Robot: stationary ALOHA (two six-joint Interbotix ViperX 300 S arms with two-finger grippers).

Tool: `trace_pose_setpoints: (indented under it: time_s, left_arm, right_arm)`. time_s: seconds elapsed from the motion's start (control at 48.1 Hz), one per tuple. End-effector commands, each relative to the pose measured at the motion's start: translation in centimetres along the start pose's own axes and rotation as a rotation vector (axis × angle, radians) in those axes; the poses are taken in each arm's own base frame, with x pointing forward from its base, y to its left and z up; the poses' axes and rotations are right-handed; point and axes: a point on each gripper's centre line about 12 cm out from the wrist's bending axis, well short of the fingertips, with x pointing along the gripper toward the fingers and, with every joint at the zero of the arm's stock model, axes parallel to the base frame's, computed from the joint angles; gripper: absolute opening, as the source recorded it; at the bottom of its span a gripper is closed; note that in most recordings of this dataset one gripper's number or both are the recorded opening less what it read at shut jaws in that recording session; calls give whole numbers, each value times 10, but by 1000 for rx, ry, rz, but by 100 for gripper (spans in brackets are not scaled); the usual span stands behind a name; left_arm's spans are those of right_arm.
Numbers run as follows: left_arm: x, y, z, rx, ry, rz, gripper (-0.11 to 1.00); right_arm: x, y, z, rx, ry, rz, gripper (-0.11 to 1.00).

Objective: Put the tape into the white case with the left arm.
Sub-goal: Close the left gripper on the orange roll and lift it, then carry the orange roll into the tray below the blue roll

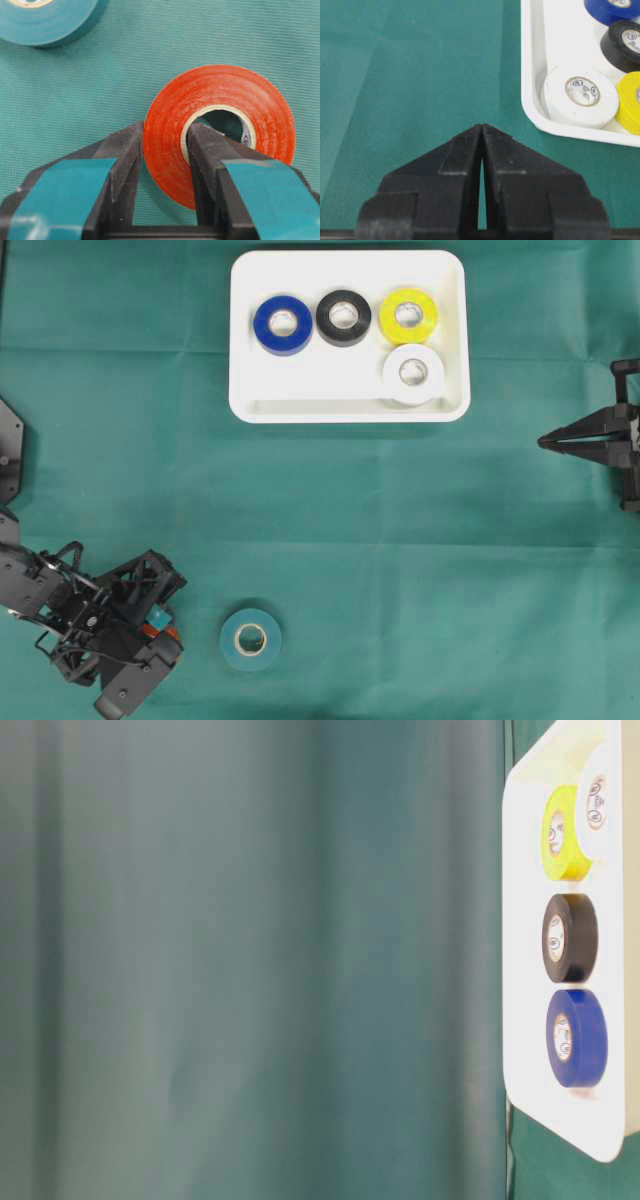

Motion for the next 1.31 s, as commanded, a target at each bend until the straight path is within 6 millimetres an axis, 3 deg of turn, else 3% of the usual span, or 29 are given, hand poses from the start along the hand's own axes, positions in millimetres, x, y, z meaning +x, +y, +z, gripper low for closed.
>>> trace_pose_setpoints:
  time_s: [0.0,0.208,0.478,0.956,1.288]
  left_arm:
    - [-19,2,22,2,-88,11,24]
    - [-45,9,34,-7,-156,29,24]
    - [-61,29,29,-50,-164,70,24]
    - [-77,124,-3,-296,-150,256,24]
    - [-96,178,-24,-331,-160,391,24]
  right_arm:
    - [0,0,5,2,-18,0,-9]
    - [0,0,5,2,-20,0,-9]
    - [0,0,4,2,-18,-1,-9]
    - [0,0,5,2,-20,0,-9]
    - [0,0,4,2,-18,0,-9]
